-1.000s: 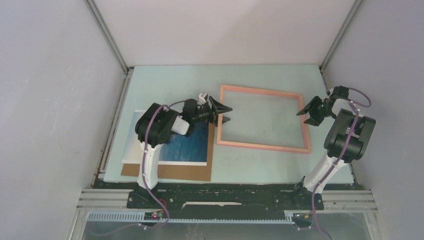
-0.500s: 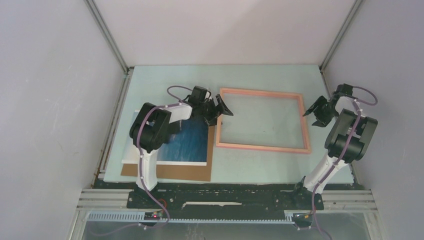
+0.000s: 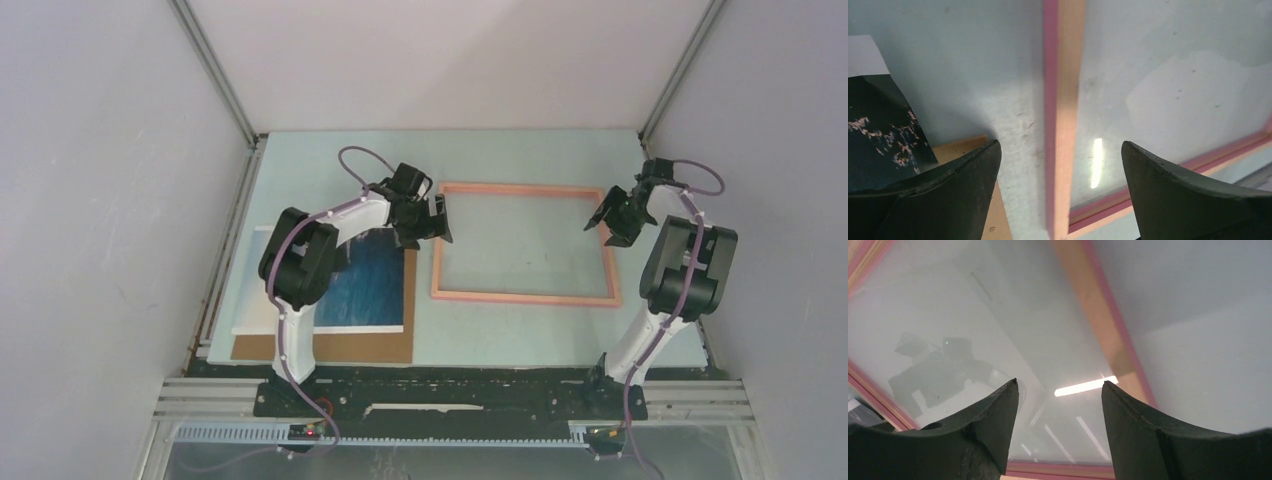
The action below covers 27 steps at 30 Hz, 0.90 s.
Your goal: Put the photo into the frame
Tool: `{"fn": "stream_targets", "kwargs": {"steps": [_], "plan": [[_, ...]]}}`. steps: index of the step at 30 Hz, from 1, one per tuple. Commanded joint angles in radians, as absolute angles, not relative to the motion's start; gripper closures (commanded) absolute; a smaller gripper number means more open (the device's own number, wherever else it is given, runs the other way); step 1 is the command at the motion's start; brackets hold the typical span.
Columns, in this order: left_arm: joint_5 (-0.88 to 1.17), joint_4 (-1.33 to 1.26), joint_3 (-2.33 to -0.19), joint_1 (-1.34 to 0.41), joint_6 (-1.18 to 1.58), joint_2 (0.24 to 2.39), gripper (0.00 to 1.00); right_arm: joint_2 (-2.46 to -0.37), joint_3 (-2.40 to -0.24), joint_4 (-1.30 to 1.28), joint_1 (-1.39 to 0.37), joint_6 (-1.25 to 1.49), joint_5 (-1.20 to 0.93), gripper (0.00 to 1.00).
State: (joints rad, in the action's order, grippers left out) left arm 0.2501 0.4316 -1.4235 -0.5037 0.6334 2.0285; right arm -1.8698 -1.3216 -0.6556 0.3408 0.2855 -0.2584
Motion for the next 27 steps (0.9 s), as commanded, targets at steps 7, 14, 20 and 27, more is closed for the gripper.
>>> {"fn": "stream_targets", "kwargs": {"steps": [7,14,20,27], "plan": [[0.372,0.402,-1.355,-0.502,0.604,1.695,0.0,-1.731,-1.293,-0.616,0.065,0.287,-0.3,0.3],[0.282,0.476,-1.07,-0.414,0.586,1.306,0.0,-1.667,-1.147,-0.399,-0.26,0.503,-0.586,0.31],[0.259,0.444,-0.706,-0.138,0.777,1.061,0.0,-1.776,-1.159,0.044,-0.431,0.753,-0.711,0.33],[0.178,0.296,-0.538,-0.116,0.894,1.103,0.0,-2.093,-1.471,0.126,-0.485,0.85,-0.675,0.44]]}}
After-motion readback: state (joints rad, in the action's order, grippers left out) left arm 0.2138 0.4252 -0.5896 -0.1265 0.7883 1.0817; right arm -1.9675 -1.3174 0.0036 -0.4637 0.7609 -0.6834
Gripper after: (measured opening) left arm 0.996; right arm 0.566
